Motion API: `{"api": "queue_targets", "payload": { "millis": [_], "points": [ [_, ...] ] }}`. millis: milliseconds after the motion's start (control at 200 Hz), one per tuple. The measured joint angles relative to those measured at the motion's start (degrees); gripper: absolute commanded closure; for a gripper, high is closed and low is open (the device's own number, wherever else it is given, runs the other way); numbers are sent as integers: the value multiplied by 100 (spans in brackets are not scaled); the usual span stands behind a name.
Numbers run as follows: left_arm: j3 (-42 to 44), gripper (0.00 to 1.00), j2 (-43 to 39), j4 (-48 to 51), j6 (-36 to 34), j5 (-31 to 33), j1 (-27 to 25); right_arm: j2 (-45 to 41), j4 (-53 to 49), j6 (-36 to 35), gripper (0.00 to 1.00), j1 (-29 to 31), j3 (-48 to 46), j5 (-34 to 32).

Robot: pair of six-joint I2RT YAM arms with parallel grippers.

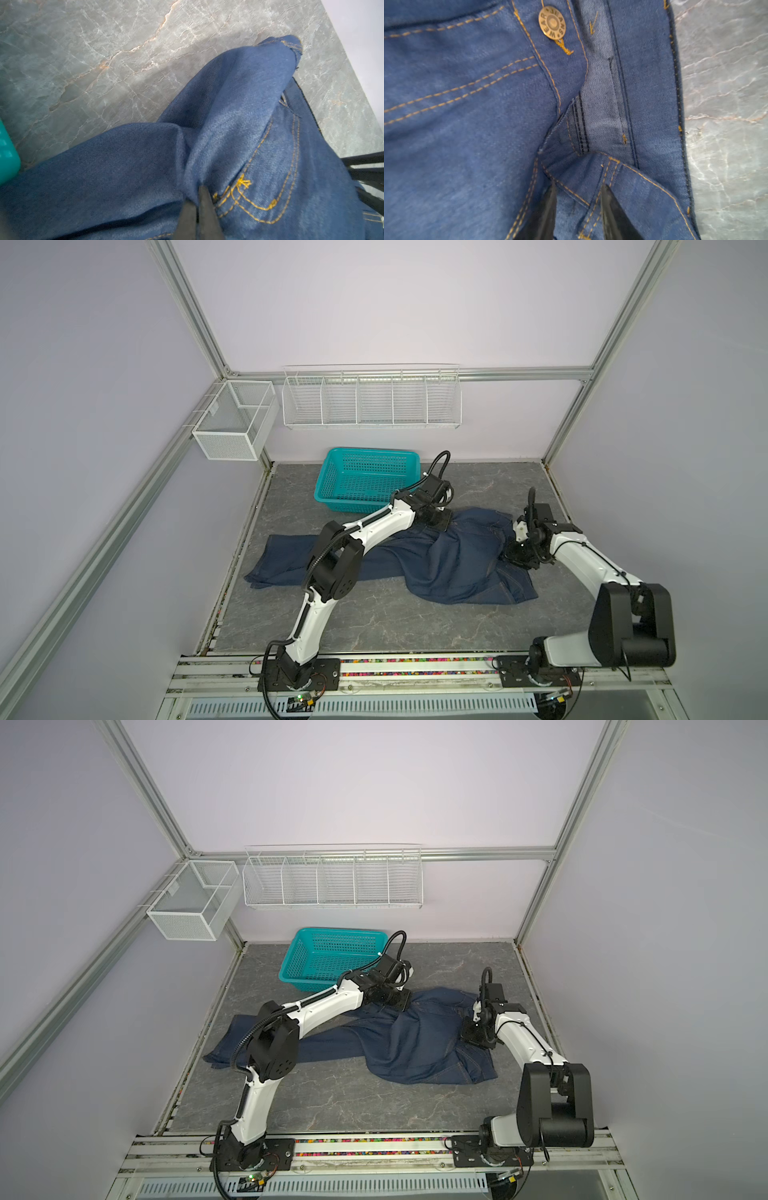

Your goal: Fold and stack the trousers

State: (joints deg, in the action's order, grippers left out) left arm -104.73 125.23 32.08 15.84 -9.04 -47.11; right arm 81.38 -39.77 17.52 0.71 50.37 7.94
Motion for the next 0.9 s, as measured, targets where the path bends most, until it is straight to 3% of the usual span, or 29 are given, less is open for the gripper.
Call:
{"api": "queue_targets", "payload": {
  "millis": [210,350,415,655,740,900],
  "points": [
    [-85,100,175,72,-2,0,42,2,4,4,39,455,-225,46],
    [-87,100,192,127,-2,-15,46,7,50,44,38,728,-234,11],
    [-92,100,199,131,-2,-31,46,55,96,44,43,761,-234,-35],
    [-125,100,225,179,-2,-46,46,293,190,-26,83,857,-243,-168],
    [-125,100,232,203,-2,-46,46,227,170,-33,90,857,-243,-260],
    [-195,100,258,306,-46,-9,57,-313,-85,-42,92,833,-238,-538]
  ]
}}
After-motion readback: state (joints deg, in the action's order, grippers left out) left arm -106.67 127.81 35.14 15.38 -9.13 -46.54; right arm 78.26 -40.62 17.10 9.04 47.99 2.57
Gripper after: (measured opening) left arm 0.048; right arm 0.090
